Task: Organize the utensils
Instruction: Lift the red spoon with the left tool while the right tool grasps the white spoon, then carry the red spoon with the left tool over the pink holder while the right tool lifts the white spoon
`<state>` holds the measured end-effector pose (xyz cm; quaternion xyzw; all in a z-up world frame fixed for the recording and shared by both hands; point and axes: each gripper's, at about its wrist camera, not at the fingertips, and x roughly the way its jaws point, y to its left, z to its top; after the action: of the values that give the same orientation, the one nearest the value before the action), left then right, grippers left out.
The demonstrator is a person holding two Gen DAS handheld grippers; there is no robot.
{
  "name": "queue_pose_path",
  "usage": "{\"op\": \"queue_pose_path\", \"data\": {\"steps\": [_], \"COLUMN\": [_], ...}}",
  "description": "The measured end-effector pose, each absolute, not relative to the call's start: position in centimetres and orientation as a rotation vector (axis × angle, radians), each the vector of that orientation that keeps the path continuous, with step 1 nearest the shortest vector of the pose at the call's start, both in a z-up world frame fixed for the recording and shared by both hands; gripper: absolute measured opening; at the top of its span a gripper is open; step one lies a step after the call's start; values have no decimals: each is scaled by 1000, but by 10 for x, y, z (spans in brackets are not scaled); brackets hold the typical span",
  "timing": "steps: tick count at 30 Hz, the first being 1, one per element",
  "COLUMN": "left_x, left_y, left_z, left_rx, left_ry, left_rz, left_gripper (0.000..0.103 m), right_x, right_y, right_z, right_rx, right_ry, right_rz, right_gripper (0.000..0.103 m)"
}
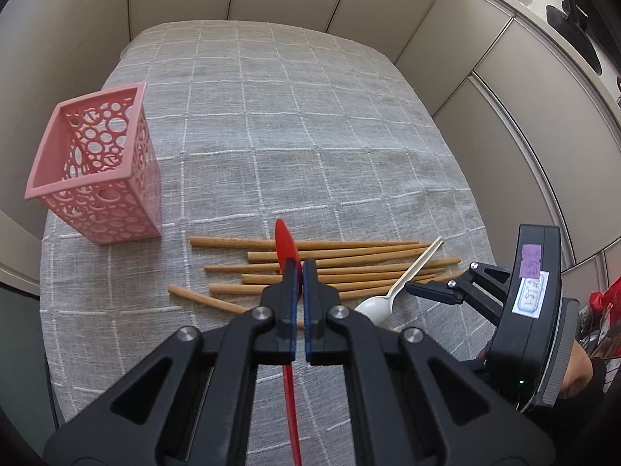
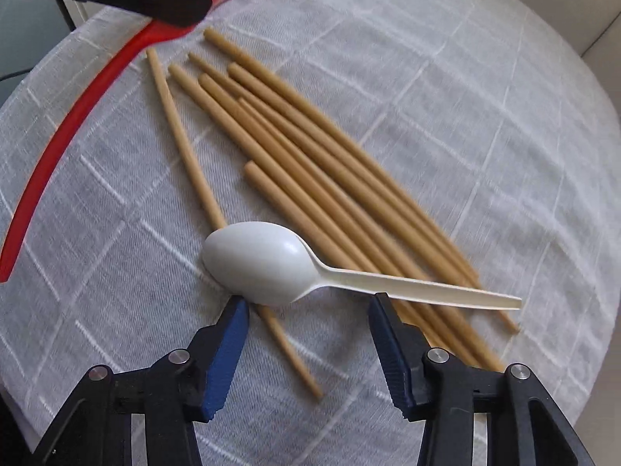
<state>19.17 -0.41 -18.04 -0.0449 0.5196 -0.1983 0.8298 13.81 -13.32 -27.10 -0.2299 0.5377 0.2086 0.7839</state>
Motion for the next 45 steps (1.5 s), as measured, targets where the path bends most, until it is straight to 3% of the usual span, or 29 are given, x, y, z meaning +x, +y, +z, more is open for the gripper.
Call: {"op": "queue_pose_path", "data": {"steps": [12,13,14,26,27,29,30,31,32,41,43,45], "left_x": [196,196,196,204,207,213,217,221,225,229,229,230], "left_y": [7,7,7,8,5,-3,-7,-12,-17,-53,-53,-50], "left_z": [-177,-177,-177,-176,-178,-184,-188,-193,-200,-236,-240,-240], "left_rx": [-124,-126,-127,-130,-120,-104,-98,-84,-62,139,140,116], "left_ry": [1103,1104,1103,1091,1093,1100,1107,1119,1135,1158,1163,1158], "left_rz": [-393,-393,-394,-433,-436,-448,-451,-454,-454,-416,-411,-411], "left_gripper": [3,3,3,3,6,22,37,45,46,46,31,28], "right_x": [144,142,145,169,171,174,171,171,169,169,169,168], "right_y": [-106,-105,-108,-140,-145,-157,-161,-165,-170,-181,-183,-183], "right_z": [-278,-276,-275,-243,-239,-235,-234,-233,-233,-238,-238,-236], "right_rx": [-583,-567,-552,-213,-181,-127,-107,-94,-87,-43,-28,-18], "right_ry": [1126,1121,1116,1097,1095,1092,1092,1093,1095,1127,1127,1125], "right_rz": [550,548,545,547,537,516,507,497,487,424,419,411], "right_gripper": [55,53,44,42,42,42,42,42,42,42,42,42]}}
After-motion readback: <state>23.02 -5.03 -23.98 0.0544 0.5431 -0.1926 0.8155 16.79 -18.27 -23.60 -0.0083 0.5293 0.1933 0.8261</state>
